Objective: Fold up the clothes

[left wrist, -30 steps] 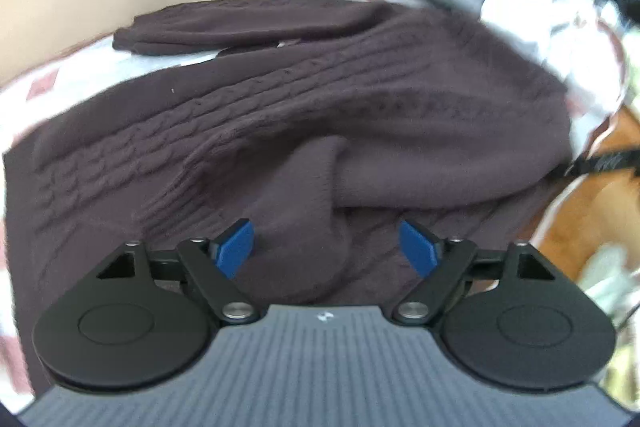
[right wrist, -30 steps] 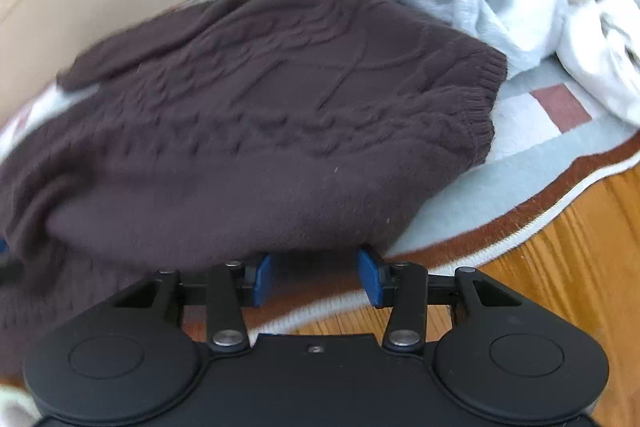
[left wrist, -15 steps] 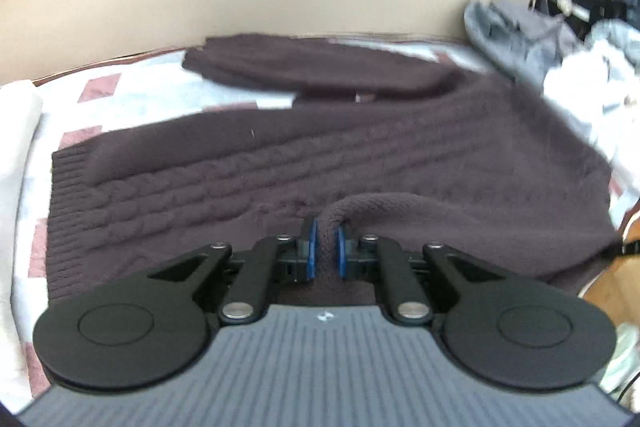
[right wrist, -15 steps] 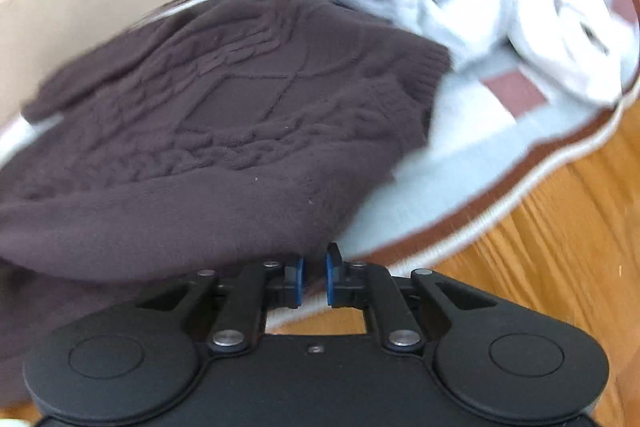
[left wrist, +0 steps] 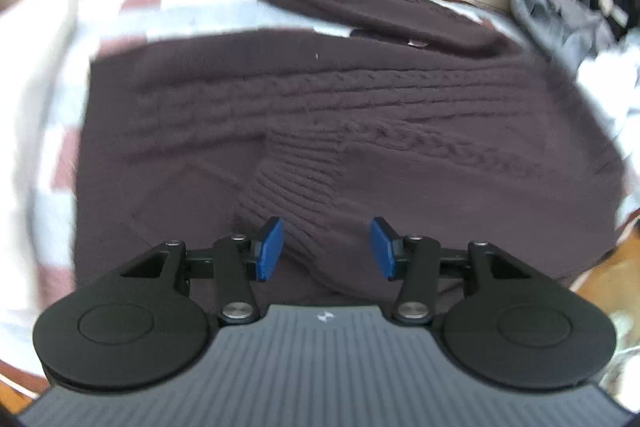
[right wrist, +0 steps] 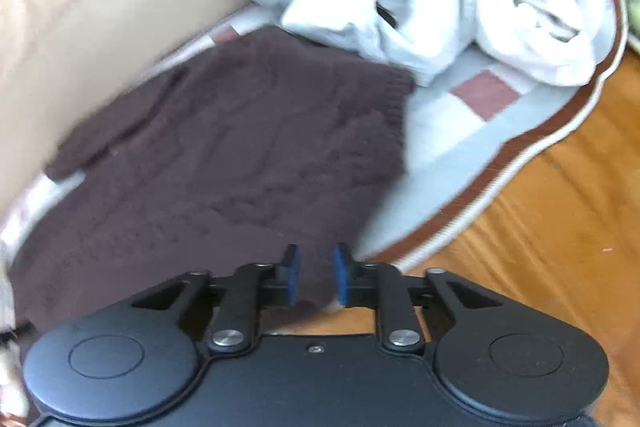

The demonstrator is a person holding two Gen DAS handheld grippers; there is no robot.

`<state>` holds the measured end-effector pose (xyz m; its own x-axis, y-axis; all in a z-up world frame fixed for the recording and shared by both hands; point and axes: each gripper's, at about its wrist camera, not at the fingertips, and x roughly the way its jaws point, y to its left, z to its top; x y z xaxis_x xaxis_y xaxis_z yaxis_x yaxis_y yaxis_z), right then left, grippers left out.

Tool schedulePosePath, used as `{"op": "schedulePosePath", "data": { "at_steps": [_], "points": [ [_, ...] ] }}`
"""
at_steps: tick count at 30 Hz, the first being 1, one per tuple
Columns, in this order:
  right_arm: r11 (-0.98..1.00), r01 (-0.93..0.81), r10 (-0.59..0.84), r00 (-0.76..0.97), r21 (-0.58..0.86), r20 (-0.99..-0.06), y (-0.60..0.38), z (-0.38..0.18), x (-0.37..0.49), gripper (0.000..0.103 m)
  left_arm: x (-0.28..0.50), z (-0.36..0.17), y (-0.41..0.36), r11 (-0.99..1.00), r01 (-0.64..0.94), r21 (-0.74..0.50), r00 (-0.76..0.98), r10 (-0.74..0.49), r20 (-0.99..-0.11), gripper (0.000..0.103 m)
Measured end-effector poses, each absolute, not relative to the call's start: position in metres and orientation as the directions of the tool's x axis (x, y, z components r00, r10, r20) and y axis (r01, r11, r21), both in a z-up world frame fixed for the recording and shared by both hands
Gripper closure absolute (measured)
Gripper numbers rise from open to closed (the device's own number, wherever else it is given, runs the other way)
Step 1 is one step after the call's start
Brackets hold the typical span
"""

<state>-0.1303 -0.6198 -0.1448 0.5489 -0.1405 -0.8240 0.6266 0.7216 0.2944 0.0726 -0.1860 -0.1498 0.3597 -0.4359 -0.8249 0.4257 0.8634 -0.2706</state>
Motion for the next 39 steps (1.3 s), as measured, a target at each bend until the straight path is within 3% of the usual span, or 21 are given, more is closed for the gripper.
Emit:
{"op": "schedulePosePath", "data": {
  "at_steps": [3, 6, 8, 10, 13, 14, 15, 16, 17, 19, 21, 24, 27, 29, 30, 32, 33, 35, 39],
  "points": [
    [0.691, 0.656, -0.147, 0.538, 0.304, -0.830, -0.634, -0.155, -0.120, 0.065, 0.079, -0.163, -0.182, 0.838, 0.360, -0.410, 0.266, -0.513, -0.816, 0.047],
    [0.630, 0.698, -0.117, 0.519, 0.340, -0.847, -0.645, -0.172, -0.117, 0.065, 0.080, -0.184, -0.184, 0.835, 0.267, -0.482, 0.148, -0.530, -0.835, 0.046],
    [0.595, 0.712, -0.084, 0.516, 0.372, -0.853, -0.646, -0.185, -0.119, 0.062, 0.078, -0.195, -0.192, 0.845, 0.235, -0.480, 0.074, -0.508, -0.858, 0.046],
    [0.559, 0.720, -0.039, 0.518, 0.411, -0.855, -0.647, -0.193, -0.120, 0.052, 0.076, -0.192, -0.205, 0.846, 0.276, -0.456, 0.110, -0.499, -0.859, 0.043],
    [0.539, 0.717, 0.013, 0.517, 0.442, -0.856, -0.644, -0.203, -0.116, 0.051, 0.074, -0.187, -0.225, 0.850, 0.371, -0.375, 0.194, -0.466, -0.863, 0.046],
    [0.563, 0.707, 0.007, 0.513, 0.427, -0.858, -0.639, -0.202, -0.114, 0.050, 0.074, -0.185, -0.229, 0.837, 0.400, -0.373, 0.202, -0.478, -0.855, 0.056],
    [0.586, 0.697, 0.001, 0.509, 0.412, -0.861, -0.635, -0.202, -0.112, 0.050, 0.074, -0.177, -0.230, 0.825, 0.420, -0.377, 0.206, -0.492, -0.846, 0.081],
    [0.617, 0.683, -0.015, 0.506, 0.390, -0.863, -0.630, -0.201, -0.110, 0.063, 0.075, -0.169, -0.232, 0.813, 0.440, -0.381, 0.210, -0.505, -0.837, 0.088],
    [0.664, 0.661, -0.051, 0.506, 0.349, -0.861, -0.624, -0.198, -0.109, 0.077, 0.075, -0.160, -0.232, 0.804, 0.459, -0.379, 0.220, -0.516, -0.828, 0.088],
    [0.711, 0.633, -0.098, 0.519, 0.305, -0.849, -0.617, -0.192, -0.107, 0.083, 0.075, -0.132, -0.227, 0.808, 0.480, -0.343, 0.301, -0.519, -0.800, 0.089],
    [0.730, 0.620, -0.125, 0.534, 0.287, -0.836, -0.613, -0.187, -0.106, 0.083, 0.073, -0.107, -0.221, 0.833, 0.483, -0.270, 0.397, -0.483, -0.781, 0.102],
    [0.722, 0.635, -0.132, 0.519, 0.277, -0.845, -0.614, -0.189, -0.105, 0.084, 0.072, -0.100, -0.212, 0.856, 0.473, -0.209, 0.426, -0.430, -0.796, 0.102],
    [0.720, 0.655, -0.160, 0.479, 0.229, -0.863, -0.612, -0.186, -0.108, 0.083, 0.066, -0.125, -0.206, 0.851, 0.447, -0.276, 0.285, -0.427, -0.858, 0.100],
    [0.747, 0.650, -0.252, 0.470, 0.139, -0.846, -0.603, -0.168, -0.114, 0.081, 0.059, -0.139, -0.204, 0.859, 0.431, -0.276, 0.250, -0.408, -0.878, 0.098],
    [0.760, 0.644, -0.307, 0.468, 0.083, -0.829, -0.597, -0.158, -0.117, 0.075, 0.056, -0.144, -0.203, 0.865, 0.417, -0.280, 0.238, -0.401, -0.885, 0.094],
    [0.796, 0.604, -0.360, 0.496, 0.016, -0.790, -0.583, -0.141, -0.122, 0.074, 0.056, -0.151, -0.194, 0.872, 0.371, -0.320, 0.221, -0.418, -0.881, 0.083],
    [0.829, 0.559, -0.333, 0.533, 0.028, -0.778, -0.576, -0.135, -0.124, 0.074, 0.056, -0.154, -0.190, 0.875, 0.349, -0.336, 0.215, -0.423, -0.880, 0.071],
    [0.889, 0.449, -0.220, 0.585, 0.086, -0.781, -0.561, -0.132, -0.126, 0.074, 0.061, -0.157, -0.183, 0.888, 0.317, -0.334, 0.222, -0.412, -0.884, 0.063],
    [0.942, 0.297, -0.032, 0.544, 0.157, -0.839, -0.532, -0.148, -0.122, 0.074, 0.068, -0.159, -0.182, 0.902, 0.320, -0.289, 0.242, -0.373, -0.896, 0.063]
  ]
}}
